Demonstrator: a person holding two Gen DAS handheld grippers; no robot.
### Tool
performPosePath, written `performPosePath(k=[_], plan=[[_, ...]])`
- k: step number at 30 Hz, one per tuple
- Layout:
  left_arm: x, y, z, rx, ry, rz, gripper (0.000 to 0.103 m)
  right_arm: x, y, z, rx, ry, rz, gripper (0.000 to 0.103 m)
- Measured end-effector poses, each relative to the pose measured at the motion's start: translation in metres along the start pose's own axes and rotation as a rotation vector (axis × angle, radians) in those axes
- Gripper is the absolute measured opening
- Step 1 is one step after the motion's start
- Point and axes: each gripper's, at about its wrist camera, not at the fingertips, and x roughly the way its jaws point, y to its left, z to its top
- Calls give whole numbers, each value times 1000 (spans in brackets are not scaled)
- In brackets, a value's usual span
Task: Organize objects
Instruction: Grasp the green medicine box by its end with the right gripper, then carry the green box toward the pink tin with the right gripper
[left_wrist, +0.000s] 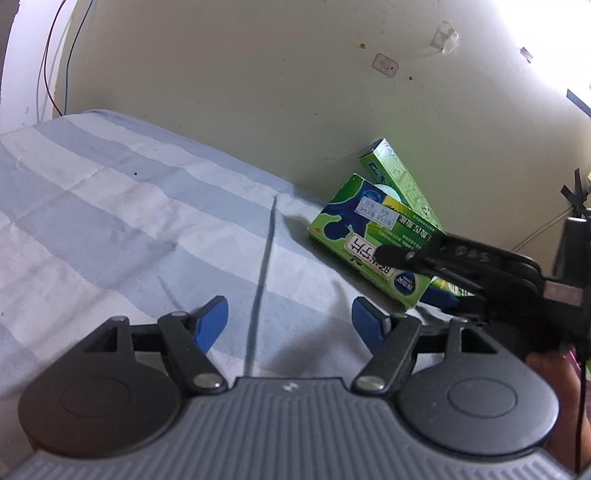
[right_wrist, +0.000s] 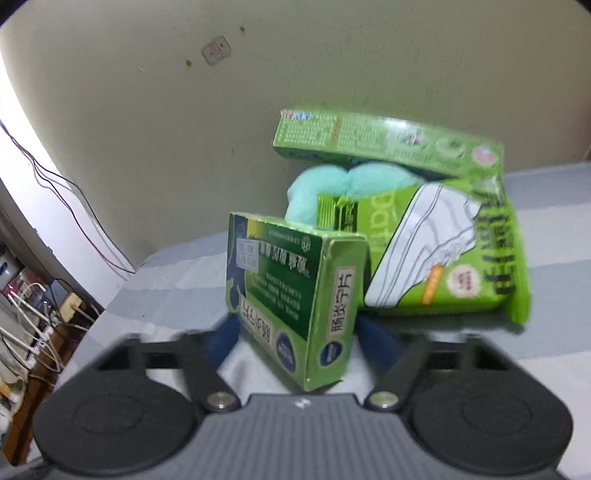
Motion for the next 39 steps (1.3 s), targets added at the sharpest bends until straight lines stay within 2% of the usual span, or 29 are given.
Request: performPosePath(k=[3, 6, 9, 10, 13, 17, 19, 20, 21, 24, 26, 27, 29, 32, 36, 39], plan=[[1, 2, 1, -12, -2, -8, 76, -12, -6, -7, 41, 3, 70, 33], [-3, 4, 0, -29, -15, -33, 76, -32, -11, -26, 69, 33, 86, 29], [-9, 5, -1, -26, -44, -89, 77, -67, -20, -48, 104, 60, 120, 29], [-11, 3, -1, -14, -50, -113, 83, -79, -24, -58, 120, 74, 133, 29], [-19, -7, -7, 54, -67, -190, 84, -123, -46, -88, 211, 115, 188, 29], [-25, -32, -18, 170, -34, -305, 84, -193, -77, -124, 297, 131, 222, 29], [-23, -47, -26, 207, 22, -360, 84, -233, -96, -142, 344, 122, 220, 33], [-24, -57, -31, 227, 51, -383, 84, -256, -105, -150, 342, 97, 185, 35], [-25, -67, -37, 252, 72, -400, 84, -276, -111, -157, 322, 65, 122, 42], [-27, -101, -54, 309, 129, -455, 84, -331, -122, -172, 243, -80, -139, 76], [-26, -124, -63, 303, 182, -501, 84, -359, -125, -182, 162, -177, -332, 79], [-25, -134, -68, 295, 206, -522, 84, -367, -127, -185, 133, -202, -396, 79], [-23, -155, -76, 285, 256, -563, 84, -378, -129, -193, 110, -226, -408, 79], [-20, -184, -89, 307, 326, -599, 83, -378, -125, -201, 70, -216, -339, 80], [-19, -206, -102, 357, 377, -598, 83, -353, -98, -202, -98, -166, -338, 82], [-15, -212, -111, 356, 431, -591, 81, -334, -81, -202, -201, -127, -337, 83]])
